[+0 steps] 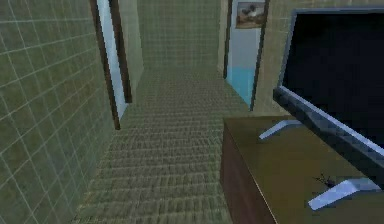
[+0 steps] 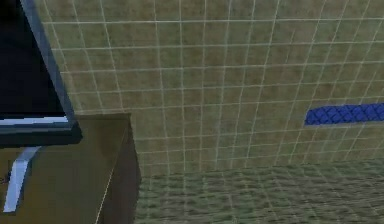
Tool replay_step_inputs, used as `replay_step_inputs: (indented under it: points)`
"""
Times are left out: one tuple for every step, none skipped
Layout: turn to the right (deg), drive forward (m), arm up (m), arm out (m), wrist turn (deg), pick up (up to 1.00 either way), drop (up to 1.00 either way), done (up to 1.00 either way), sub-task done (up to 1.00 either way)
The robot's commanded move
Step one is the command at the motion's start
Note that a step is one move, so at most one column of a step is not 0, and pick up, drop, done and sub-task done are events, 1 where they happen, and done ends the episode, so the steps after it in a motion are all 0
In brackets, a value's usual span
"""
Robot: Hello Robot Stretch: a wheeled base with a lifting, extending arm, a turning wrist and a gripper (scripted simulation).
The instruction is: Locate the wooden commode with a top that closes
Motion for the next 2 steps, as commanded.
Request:
replay_step_inputs:
  points:
    - [-6.0,0.00,0.00,0.00,0.0,0.00,0.00,0.00,0.00]
    - [0.0,1.00,0.00,0.00,0.0,0.00,0.00,0.00,0.00]
